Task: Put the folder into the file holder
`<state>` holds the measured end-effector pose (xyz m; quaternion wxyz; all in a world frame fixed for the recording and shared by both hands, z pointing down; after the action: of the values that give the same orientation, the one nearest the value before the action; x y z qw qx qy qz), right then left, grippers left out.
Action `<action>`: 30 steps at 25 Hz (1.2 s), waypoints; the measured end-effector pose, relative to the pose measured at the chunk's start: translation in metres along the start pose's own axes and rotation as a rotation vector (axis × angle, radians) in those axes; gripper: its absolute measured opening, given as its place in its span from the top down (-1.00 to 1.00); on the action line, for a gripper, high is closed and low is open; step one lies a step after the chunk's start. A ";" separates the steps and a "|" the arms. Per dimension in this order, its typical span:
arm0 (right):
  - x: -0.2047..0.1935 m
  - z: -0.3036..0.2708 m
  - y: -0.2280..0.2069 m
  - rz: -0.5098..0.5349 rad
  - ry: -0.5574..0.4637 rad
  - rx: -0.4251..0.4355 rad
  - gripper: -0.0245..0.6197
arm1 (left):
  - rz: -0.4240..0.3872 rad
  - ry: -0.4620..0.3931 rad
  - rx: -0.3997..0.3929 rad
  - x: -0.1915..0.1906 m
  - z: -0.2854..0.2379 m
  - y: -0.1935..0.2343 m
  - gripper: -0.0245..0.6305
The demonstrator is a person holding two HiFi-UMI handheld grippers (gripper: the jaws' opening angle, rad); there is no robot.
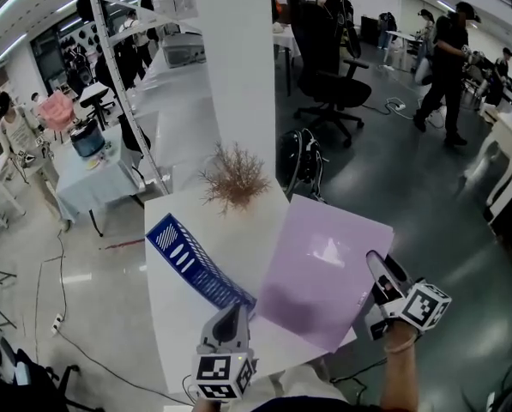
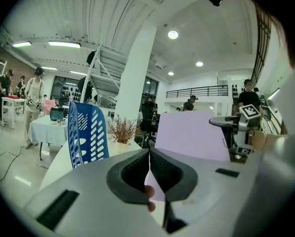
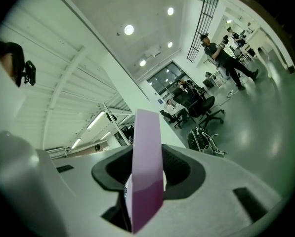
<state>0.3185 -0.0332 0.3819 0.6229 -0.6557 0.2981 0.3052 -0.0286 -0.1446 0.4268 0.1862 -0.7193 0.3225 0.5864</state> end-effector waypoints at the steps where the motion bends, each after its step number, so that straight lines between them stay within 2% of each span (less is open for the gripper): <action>1: 0.003 0.002 0.004 0.018 -0.008 -0.002 0.41 | 0.001 -0.001 -0.003 0.000 0.001 0.001 0.91; 5: 0.008 0.007 0.018 0.024 -0.048 0.003 0.41 | 0.007 0.020 -0.031 0.000 0.005 0.003 0.91; 16: 0.008 0.023 0.054 0.093 -0.118 -0.002 0.41 | -0.005 -0.010 -0.051 -0.002 0.015 0.027 0.91; 19: 0.005 0.024 0.063 0.105 -0.128 -0.009 0.41 | 0.000 0.009 -0.075 -0.001 0.020 0.029 0.91; 23: 0.003 0.026 0.075 0.133 -0.134 -0.020 0.41 | -0.013 -0.019 -0.071 -0.003 0.023 0.038 0.91; 30: -0.001 0.038 0.093 0.156 -0.166 -0.034 0.41 | -0.019 -0.020 -0.098 -0.002 0.032 0.044 0.91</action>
<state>0.2453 0.0002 0.3224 0.6084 -0.6135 0.2904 0.4112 -0.0821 -0.1548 0.4261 0.1595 -0.7249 0.2843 0.6068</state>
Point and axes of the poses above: the fingertips, and each gripper's own axes: z backward along the fingers, y to its left, x out of its top, the point moved 9 cm from there along z, backward along the fingers, and after that the axes turned 4 degrees about -z, right-handed, at the moved point
